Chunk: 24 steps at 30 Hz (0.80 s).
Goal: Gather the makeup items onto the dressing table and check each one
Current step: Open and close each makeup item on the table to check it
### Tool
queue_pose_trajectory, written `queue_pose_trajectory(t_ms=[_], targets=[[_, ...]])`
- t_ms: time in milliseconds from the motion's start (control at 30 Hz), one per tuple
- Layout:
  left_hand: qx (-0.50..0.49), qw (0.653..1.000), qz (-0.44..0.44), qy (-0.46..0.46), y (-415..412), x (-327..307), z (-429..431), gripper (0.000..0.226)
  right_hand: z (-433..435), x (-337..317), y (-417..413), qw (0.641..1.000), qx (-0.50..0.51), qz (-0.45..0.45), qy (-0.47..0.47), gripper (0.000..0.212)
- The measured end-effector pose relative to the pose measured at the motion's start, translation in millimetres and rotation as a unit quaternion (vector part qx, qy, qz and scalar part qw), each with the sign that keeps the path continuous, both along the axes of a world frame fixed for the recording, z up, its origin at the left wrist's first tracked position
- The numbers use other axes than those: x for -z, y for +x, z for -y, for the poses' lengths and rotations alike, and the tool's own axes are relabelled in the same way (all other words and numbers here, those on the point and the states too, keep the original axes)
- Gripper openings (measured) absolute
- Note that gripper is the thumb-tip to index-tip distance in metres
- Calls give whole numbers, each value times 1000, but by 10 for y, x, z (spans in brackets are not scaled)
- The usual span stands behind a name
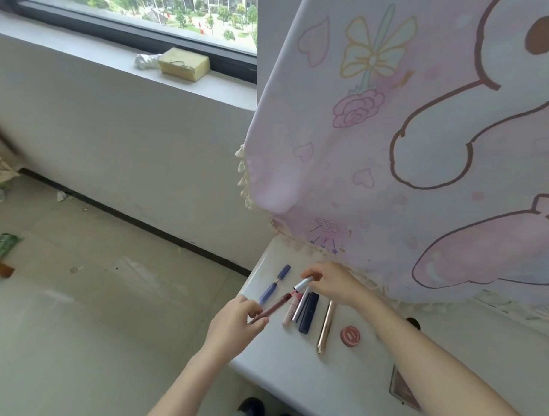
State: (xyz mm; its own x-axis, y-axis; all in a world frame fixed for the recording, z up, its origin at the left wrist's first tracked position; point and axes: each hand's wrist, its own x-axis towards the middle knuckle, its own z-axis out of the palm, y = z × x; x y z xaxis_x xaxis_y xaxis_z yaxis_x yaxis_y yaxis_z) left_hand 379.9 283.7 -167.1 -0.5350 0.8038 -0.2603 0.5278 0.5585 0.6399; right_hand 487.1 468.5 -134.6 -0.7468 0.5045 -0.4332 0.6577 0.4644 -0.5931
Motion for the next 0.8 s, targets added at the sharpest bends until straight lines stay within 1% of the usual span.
queue_pose_trajectory(t_ms=[33,100,200,233,300,367,433,600,700,800], targets=[[-5,1000,-14,-7,36,62,-21,9,-9,57,-32,1000,-15,15,13,28],[-12,999,-50,-18,110,187,-78,18,-26,164,-105,997,-46,39,47,29],[-37,993,-99,-48,198,383,-178,25,-56,326,-210,981,-117,75,138,31],[-46,991,-111,-59,226,423,-208,24,-70,389,-238,972,-138,81,171,31],[-45,985,-156,-60,261,488,-237,15,-87,506,-266,957,-172,91,218,33],[-20,984,-154,-87,259,576,-277,30,-96,623,-302,945,-199,100,240,33],[-33,983,-148,-99,252,776,-320,37,-101,708,-341,942,-203,103,245,35],[-27,981,-157,-107,272,808,-391,38,-155,815,-455,948,-181,100,243,38],[-27,977,-185,-104,276,871,-437,29,-186,909,-461,958,-157,98,218,40],[-39,971,-213,-99,291,923,-448,17,-221,978,-391,972,-118,94,180,48]])
